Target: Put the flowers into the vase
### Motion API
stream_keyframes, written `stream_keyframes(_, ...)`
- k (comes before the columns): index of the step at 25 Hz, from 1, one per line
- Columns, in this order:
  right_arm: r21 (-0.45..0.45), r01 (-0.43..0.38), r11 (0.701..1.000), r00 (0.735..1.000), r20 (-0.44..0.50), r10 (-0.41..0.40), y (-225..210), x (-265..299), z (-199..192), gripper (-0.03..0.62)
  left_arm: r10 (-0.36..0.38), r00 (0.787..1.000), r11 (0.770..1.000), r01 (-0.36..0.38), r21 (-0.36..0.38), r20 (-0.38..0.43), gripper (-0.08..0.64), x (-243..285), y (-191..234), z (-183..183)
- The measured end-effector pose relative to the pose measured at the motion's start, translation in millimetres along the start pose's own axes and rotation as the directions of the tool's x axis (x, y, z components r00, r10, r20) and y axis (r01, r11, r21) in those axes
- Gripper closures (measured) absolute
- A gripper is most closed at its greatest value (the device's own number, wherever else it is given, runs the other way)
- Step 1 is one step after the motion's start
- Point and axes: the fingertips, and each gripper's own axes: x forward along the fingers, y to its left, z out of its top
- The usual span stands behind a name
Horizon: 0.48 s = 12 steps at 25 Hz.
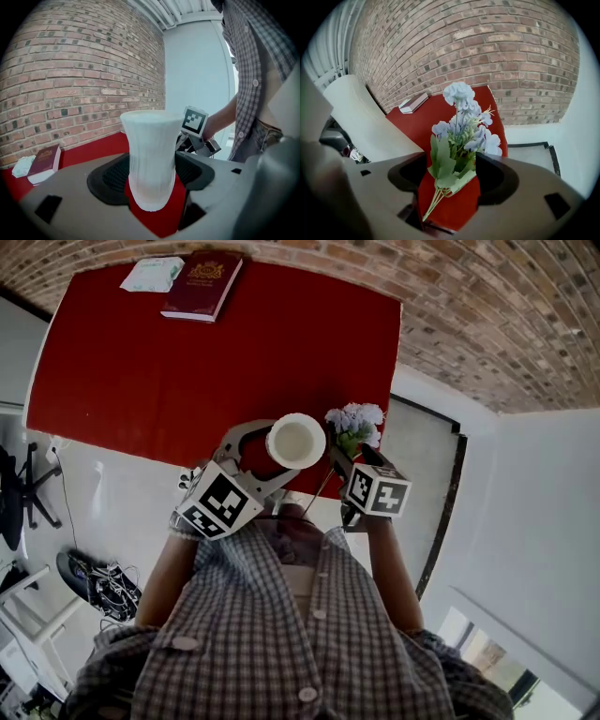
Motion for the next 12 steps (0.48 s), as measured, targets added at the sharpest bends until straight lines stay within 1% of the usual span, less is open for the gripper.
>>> stream_keyframes(4, -0.044, 0.043, 0.998, 0.998, -0.045, -0.045, -2, 21, -3, 0.267, -0.015, 1.0, 1.0, 0.015, 0.006, -0.012, 0.247, 1, -2, -4)
stream_keyframes(5, -0.061, 0.058, 0.996, 0.997, -0.051, -0.061, -4, 24, -2, 0.28, -0.016, 1.0, 1.0, 0.016, 0.007, -0.013, 0.247, 1, -2, -4)
stream_keyframes(6, -0.08, 0.071, 0.994, 0.996, -0.054, -0.076, -5, 27, -2, 0.319, -0.017, 1.0, 1.0, 0.017, 0.009, -0.012, 0.247, 1, -1, -4)
stream_keyframes(8, -0.105, 0.09, 0.99, 0.994, -0.057, -0.096, -7, 30, -1, 0.354, -0.019, 1.0, 1.0, 0.019, 0.012, -0.01, 0.247, 0, 0, -4)
stream_keyframes(10, -0.106, 0.093, 0.99, 0.994, -0.054, -0.099, -7, 32, -2, 0.373, -0.021, 1.0, 1.0, 0.021, 0.015, -0.009, 0.247, 0, 0, -4)
stream_keyframes(12, -0.082, 0.084, 0.993, 0.995, -0.044, -0.088, -7, 33, -3, 0.41, -0.021, 1.0, 1.0, 0.021, 0.017, -0.007, 0.247, 0, -1, -4)
